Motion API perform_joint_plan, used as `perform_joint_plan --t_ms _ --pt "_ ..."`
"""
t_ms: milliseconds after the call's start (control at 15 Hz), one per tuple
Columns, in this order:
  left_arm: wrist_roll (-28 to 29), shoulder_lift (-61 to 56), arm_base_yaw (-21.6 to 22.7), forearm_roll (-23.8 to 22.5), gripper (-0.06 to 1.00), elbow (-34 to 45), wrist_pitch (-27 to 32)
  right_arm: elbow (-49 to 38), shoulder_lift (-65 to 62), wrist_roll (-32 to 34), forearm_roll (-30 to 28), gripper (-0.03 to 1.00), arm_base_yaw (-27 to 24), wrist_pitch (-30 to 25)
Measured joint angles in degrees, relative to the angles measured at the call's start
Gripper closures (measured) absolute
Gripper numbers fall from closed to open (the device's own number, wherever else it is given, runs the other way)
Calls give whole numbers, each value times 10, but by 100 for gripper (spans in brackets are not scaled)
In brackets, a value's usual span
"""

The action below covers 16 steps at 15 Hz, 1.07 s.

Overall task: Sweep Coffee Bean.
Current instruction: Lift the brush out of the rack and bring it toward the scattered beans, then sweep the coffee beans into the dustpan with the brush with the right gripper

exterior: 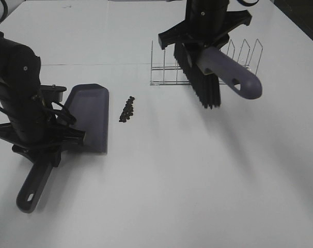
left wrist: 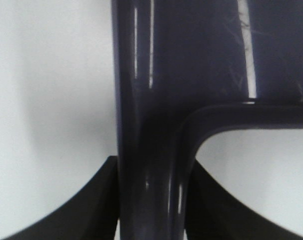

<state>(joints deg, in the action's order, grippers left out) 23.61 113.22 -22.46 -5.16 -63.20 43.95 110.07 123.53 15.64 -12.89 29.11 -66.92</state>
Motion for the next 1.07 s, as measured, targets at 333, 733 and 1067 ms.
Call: perform_joint_plan --t_ms 333,733,1067 --pt "6 34 -2 1 59 -4 -30 -29 21 36 -20 66 20 41" --pt "1 41 -4 10 59 -7 -40 -26 105 41 -71 66 54 25" --pt "-25 52 -4 35 59 -14 -45 81 179 25 -36 66 142 5"
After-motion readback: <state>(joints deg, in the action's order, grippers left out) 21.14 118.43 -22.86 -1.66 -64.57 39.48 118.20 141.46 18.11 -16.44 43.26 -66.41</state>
